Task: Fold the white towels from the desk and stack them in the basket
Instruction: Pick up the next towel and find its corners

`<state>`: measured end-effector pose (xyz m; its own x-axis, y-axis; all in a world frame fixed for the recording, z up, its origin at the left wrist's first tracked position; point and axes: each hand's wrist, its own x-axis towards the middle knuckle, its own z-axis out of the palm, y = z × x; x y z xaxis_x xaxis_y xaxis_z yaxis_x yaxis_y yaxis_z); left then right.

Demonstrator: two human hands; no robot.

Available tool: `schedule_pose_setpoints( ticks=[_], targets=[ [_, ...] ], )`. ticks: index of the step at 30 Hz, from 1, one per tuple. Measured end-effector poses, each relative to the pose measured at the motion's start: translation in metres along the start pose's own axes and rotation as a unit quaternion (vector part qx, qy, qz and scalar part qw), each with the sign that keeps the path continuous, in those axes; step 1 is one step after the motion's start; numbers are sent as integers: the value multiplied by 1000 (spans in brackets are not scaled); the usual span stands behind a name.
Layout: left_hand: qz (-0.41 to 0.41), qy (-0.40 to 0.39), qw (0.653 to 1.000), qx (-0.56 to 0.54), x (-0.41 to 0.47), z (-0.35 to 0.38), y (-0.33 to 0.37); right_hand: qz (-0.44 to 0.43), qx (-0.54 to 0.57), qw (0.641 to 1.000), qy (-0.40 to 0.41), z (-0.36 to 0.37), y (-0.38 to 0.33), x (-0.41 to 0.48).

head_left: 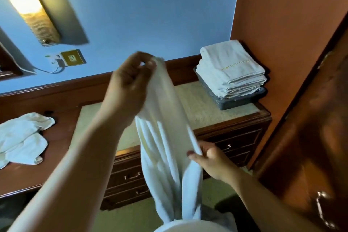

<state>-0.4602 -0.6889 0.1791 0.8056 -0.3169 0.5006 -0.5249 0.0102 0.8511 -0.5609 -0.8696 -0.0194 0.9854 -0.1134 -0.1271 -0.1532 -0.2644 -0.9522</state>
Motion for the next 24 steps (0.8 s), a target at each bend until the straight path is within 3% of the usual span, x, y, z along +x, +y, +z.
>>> schedule_pose_setpoints(
  ticks=[3,5,7,8,10,13,15,17,19,22,24],
  targets=[
    [-14,112,993,-36,18,-34,3,90,-72,993,3,2,56,0],
    [-11,171,985,-11,19,-50,-4,99,-21,991,93,-1,69,4],
    [-4,177,981,82,8,-56,-16,61,-5,983,171,-4,49,8],
    [-7,145,979,141,0,-55,-27,23,-7,982,186,-5,33,9],
    [-34,0,969,244,-19,-45,-41,-69,1,985,157,-3,-9,8],
    [-113,-287,922,234,-49,-17,-60,-182,-1,981,72,-4,-69,-2],
    [-119,-332,913,204,-61,-6,-70,-239,-21,970,44,-9,-101,-11],
    [-110,-280,940,162,-60,-11,-66,-275,-42,959,54,-14,-117,-18],
    [-78,-228,962,130,-51,-27,-54,-258,-89,961,47,-13,-104,-13],
    [-39,-137,983,116,-34,-45,-37,-129,-135,982,19,6,-35,5],
    [-55,0,996,72,-27,-52,-35,-31,-128,990,46,12,31,11]
  ],
)
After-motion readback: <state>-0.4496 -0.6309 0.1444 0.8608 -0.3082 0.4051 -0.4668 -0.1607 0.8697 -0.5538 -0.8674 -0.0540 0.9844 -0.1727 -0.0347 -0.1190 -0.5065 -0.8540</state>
